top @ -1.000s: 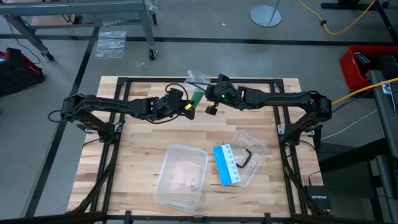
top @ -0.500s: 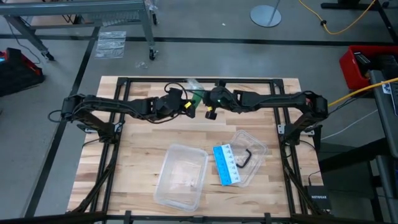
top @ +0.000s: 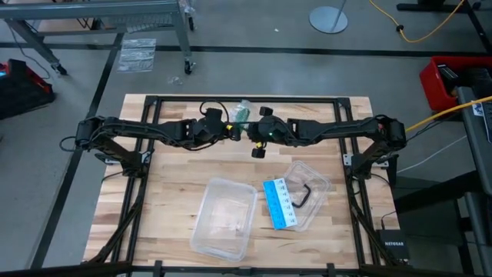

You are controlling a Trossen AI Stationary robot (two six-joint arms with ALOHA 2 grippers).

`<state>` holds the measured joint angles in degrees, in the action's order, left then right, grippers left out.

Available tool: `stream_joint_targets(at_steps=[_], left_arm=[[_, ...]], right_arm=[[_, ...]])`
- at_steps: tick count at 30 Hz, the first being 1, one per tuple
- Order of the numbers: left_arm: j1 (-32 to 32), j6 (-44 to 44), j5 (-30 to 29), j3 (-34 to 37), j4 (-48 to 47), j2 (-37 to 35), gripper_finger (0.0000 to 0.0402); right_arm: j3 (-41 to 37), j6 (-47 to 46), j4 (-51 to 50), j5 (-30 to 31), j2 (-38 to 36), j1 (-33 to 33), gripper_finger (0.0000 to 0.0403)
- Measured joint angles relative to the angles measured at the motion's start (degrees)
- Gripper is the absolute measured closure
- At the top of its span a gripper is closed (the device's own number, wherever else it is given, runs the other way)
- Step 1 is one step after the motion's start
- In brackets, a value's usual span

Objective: Roll bandage
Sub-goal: Put the green bandage into the transparent zip bag

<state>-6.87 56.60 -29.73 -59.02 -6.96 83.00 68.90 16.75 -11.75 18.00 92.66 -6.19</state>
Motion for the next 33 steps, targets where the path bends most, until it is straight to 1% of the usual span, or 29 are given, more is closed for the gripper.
stream_joint_targets(at_steps=[3,8,12,14,19,23,30,33], left_arm=[[0.0,2.2,0.0,0.0,0.4,0.0,0.0371],[0.0,4.7,0.1,0.0,0.7,0.0,0.0363],[0.0,4.7,0.2,0.0,4.2,0.0,0.036],[0.0,3.6,0.2,0.0,6.7,0.0,0.0359],[0.0,-4.4,0.2,0.0,9.6,0.0,0.0358],[0.1,-6.1,0.2,0.0,9.5,0.0,0.0357],[0.9,-7.3,0.4,0.0,9.4,0.0,0.0356],[0.9,-7.1,2.0,0.0,9.2,0.0,0.034]], right_arm=[[0.0,-0.4,1.1,-4.2,0.0,0.0,0.0402],[0.0,-4.1,2.1,-10.8,0.0,-0.1,0.0402],[0.0,-6.9,2.6,-14.8,0.0,-0.1,0.0402],[0.0,-7.7,3.0,-15.2,0.0,-0.1,0.0402],[0.1,-7.9,3.2,-16.0,-0.3,-0.2,0.0402],[0.3,-7.9,3.2,-16.1,-0.6,-0.2,0.0402],[4.9,-8.0,0.1,-16.6,-0.6,-0.1,0.0402],[7.4,-8.0,-2.7,-17.8,-0.6,-0.2,0.0402]])
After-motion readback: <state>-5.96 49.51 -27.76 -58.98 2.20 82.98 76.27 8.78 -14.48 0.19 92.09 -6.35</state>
